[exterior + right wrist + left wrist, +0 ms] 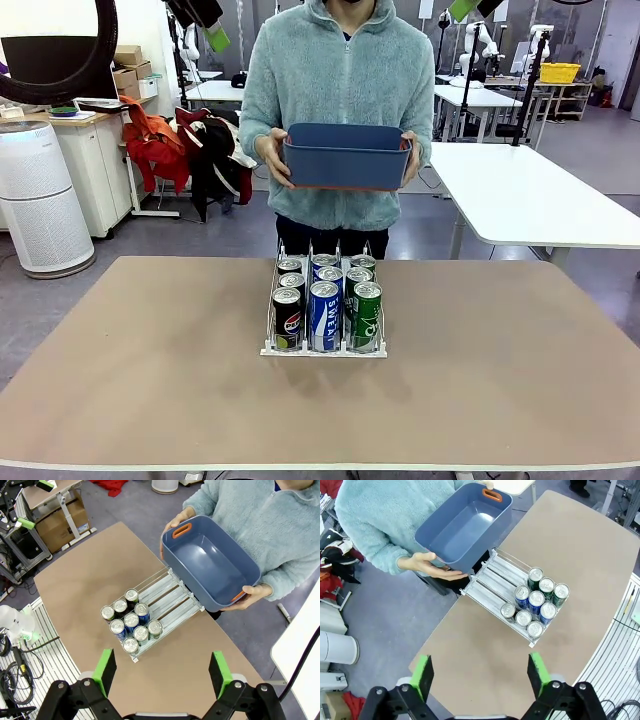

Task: Fill the beverage cans into the dispenser.
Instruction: Place the picked Pepsi coke in the line of the Automatic Can Dispenser with the same cans.

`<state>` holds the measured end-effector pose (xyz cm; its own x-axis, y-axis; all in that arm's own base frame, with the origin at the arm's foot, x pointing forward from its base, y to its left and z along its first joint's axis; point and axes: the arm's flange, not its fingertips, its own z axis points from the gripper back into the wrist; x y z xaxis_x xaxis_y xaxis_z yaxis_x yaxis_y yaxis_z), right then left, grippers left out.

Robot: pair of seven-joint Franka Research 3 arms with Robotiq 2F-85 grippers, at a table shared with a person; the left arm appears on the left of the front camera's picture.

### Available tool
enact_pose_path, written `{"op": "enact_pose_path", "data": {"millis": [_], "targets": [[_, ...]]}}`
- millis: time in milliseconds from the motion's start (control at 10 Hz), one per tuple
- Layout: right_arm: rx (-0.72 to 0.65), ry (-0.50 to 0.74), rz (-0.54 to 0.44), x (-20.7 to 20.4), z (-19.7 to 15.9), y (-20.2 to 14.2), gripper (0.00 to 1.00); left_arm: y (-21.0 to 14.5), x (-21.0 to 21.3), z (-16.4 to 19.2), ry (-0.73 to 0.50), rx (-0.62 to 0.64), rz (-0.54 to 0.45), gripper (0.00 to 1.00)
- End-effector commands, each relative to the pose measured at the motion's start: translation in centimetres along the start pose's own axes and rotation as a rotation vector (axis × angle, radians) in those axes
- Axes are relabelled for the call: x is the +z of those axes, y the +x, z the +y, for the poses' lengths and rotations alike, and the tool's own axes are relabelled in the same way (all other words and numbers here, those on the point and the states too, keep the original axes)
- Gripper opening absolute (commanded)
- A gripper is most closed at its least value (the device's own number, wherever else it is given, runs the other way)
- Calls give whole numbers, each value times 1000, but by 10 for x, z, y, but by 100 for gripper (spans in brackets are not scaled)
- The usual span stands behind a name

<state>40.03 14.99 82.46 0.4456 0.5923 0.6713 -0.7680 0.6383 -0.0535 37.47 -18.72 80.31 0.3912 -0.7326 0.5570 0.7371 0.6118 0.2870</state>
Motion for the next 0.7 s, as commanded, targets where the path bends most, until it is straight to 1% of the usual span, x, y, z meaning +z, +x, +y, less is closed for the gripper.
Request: {"op": "enact_pose_path", "data": {"millis": [0, 400, 600], "targets": [[6, 15, -11, -1, 1, -3, 99, -4, -1, 0, 5, -11, -9, 100], [6, 15, -11, -1, 1, -3, 99, 0, 0, 0, 0, 0, 0, 100], [6, 15, -11, -1, 1, -3, 99, 6, 13, -2, -43, -51, -23, 100]]}}
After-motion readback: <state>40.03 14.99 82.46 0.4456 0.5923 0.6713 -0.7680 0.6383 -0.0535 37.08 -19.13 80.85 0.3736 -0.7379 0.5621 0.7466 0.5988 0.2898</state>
